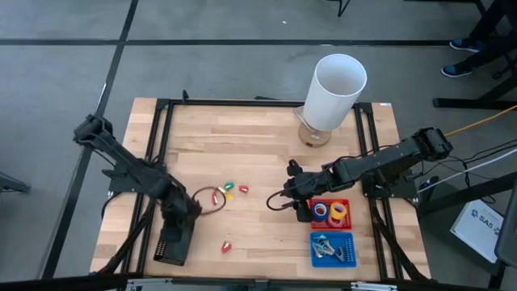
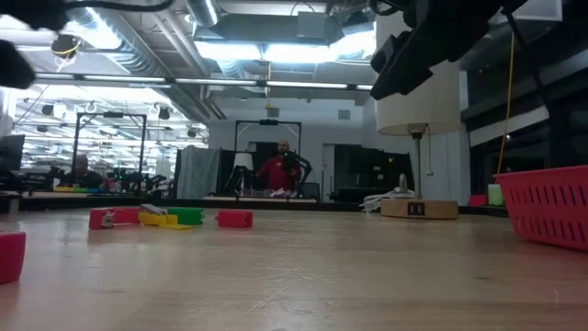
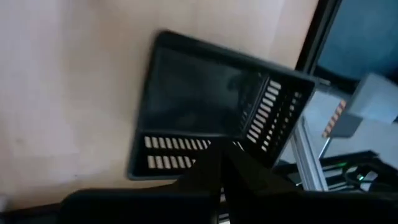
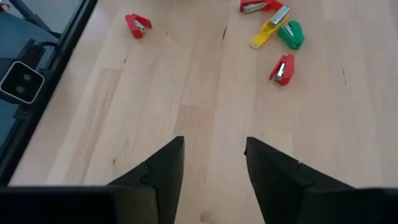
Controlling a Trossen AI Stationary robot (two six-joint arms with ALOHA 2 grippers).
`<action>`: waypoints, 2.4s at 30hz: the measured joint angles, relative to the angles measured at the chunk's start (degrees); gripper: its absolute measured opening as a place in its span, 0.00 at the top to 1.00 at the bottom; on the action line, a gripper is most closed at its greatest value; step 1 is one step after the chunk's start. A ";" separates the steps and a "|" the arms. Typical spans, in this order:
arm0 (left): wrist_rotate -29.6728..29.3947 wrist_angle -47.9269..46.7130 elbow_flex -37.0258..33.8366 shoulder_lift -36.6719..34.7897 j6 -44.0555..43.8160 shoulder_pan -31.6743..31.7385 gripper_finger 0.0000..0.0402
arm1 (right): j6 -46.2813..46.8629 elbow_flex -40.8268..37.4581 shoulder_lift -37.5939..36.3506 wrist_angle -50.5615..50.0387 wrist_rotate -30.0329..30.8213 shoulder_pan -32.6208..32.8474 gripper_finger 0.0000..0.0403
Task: Pick and place Stapler, Stapler remover, tape
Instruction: Prepare the black basket
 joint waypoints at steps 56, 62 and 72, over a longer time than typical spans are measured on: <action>-35.34 43.19 -6.49 24.39 47.13 27.97 1.00 | -4.59 0.01 0.00 -2.75 -0.17 -0.23 0.57; -35.46 43.06 -2.33 25.28 53.16 28.01 1.00 | -4.59 0.01 0.00 -2.73 -0.17 -0.23 0.57; -28.99 26.61 -1.36 21.93 59.56 32.25 1.00 | -3.10 0.01 0.00 -2.67 -0.15 -0.23 0.57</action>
